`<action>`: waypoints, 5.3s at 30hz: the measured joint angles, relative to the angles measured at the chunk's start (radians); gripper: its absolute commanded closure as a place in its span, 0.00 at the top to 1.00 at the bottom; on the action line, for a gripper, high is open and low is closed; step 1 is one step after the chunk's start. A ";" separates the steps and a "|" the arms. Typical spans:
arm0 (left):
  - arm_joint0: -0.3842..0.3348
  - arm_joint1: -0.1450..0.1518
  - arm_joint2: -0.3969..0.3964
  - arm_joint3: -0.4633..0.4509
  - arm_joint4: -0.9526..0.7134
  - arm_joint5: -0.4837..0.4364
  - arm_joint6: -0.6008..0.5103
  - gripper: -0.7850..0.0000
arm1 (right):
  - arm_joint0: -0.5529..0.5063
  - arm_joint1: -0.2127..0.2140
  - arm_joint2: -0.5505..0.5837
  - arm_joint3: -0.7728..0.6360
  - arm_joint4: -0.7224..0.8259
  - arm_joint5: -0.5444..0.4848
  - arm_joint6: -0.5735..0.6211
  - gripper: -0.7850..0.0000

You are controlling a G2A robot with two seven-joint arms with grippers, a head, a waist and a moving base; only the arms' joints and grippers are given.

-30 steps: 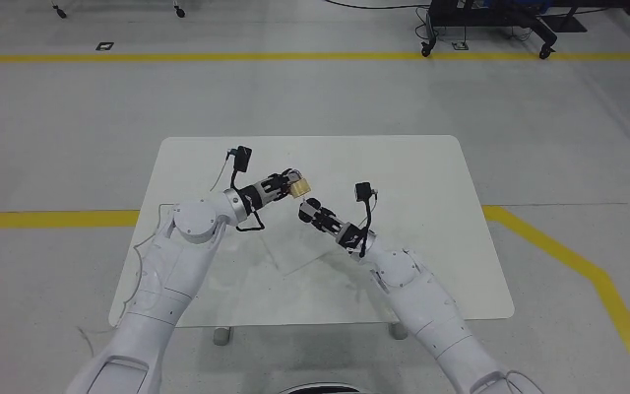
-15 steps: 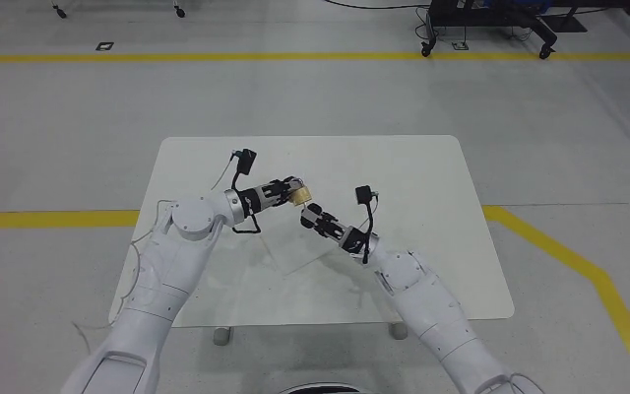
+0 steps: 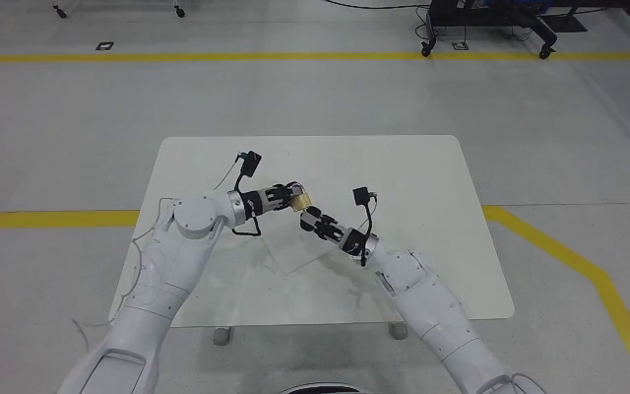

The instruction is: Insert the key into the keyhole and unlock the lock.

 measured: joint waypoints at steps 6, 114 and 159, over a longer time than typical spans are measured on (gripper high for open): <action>0.004 0.003 0.002 -0.007 -0.004 -0.008 -0.011 0.00 | -0.005 0.003 -0.002 -0.010 -0.007 0.009 -0.023 0.00; -0.025 -0.038 -0.024 0.136 -0.507 0.162 0.114 0.00 | 0.026 -0.004 -0.039 0.045 0.251 -0.125 -0.086 0.23; 0.076 -0.022 -0.027 -0.016 -0.219 -0.126 0.256 0.00 | 0.105 -0.021 -0.036 0.119 0.831 0.257 0.274 0.00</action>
